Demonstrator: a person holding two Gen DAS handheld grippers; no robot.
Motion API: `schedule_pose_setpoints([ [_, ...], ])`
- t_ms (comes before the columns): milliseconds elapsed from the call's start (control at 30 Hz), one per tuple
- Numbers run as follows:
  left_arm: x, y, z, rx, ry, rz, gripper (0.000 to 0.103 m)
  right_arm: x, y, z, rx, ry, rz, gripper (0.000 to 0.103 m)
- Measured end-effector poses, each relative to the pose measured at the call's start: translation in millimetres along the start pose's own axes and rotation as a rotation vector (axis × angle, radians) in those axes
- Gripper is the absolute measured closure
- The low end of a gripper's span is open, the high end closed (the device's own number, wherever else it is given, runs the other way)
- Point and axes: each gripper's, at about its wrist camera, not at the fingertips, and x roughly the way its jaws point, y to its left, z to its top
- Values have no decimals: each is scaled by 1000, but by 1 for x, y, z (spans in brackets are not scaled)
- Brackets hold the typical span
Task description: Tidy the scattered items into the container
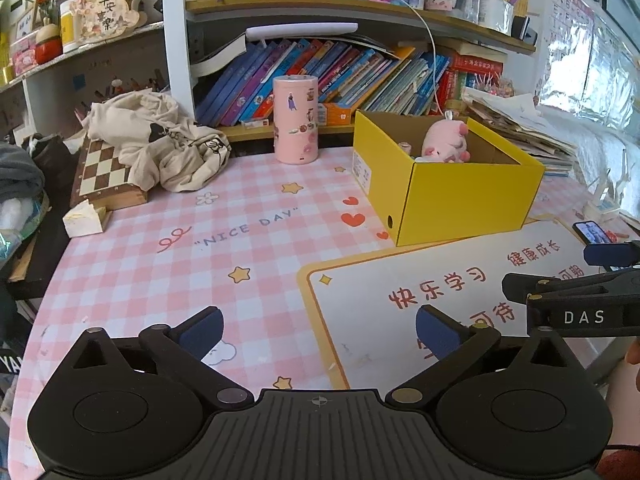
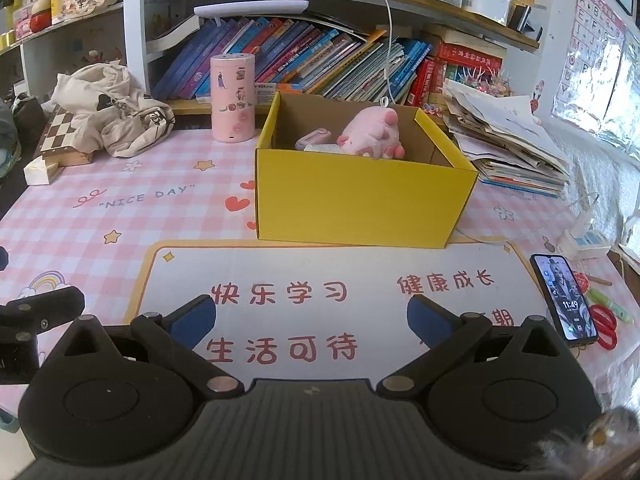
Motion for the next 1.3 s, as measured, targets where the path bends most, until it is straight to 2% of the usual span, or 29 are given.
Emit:
schedule_pose_setpoints([
  [1133,-7,4,-4,-9,-1,-1,0,-4,1,-5,-14,2,26,0],
  [1300,-5,4,-4,-10,17,-7,0,-4,4,-6,-8,3,23,0],
])
